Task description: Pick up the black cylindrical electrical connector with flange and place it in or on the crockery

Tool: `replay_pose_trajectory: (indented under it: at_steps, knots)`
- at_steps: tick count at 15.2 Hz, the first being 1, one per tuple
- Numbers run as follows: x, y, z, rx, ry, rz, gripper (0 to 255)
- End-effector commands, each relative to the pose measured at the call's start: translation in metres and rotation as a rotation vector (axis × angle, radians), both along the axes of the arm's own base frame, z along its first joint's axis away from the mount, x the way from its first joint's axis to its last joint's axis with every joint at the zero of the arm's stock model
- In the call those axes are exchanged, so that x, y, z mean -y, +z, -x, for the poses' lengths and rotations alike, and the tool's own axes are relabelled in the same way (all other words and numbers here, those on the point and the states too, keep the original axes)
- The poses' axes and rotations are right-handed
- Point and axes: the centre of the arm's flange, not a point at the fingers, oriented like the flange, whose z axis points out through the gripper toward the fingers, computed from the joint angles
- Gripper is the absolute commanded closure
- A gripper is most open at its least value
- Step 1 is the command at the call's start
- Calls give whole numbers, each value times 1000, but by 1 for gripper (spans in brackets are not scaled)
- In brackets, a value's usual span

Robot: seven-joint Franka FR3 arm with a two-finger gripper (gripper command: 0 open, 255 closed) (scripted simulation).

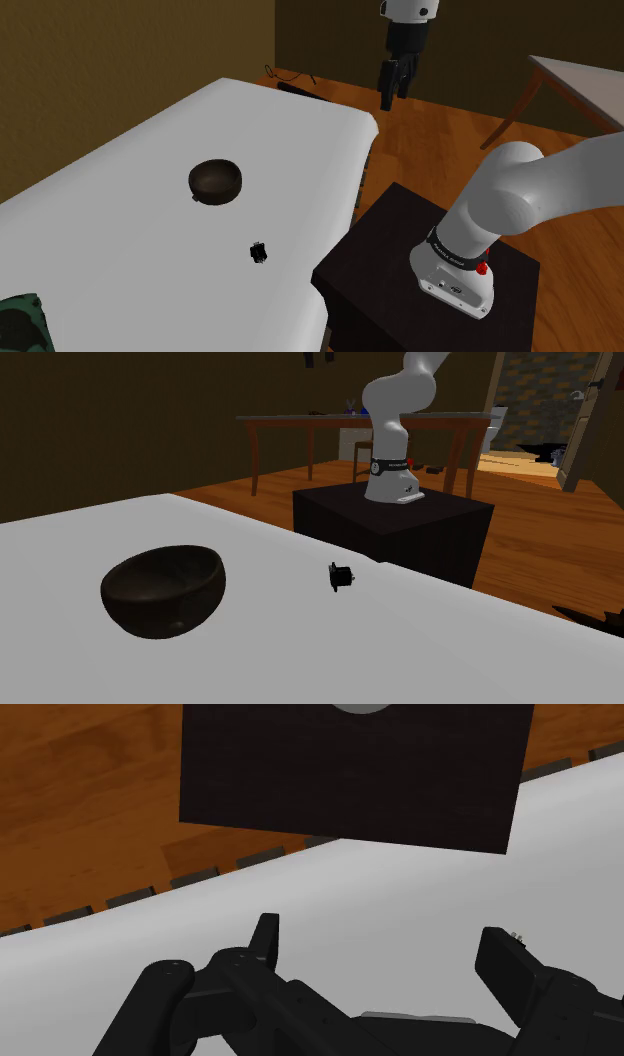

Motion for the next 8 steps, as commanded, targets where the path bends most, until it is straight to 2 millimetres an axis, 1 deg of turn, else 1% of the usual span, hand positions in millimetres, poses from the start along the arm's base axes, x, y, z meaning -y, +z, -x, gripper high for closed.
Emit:
replay_pose_trajectory:
  at_steps: [1, 8]
  knots:
    - [0, 0, 0, 0, 0, 0, 0]
    - [-54, -70, -22, 17, 2, -5, 0]
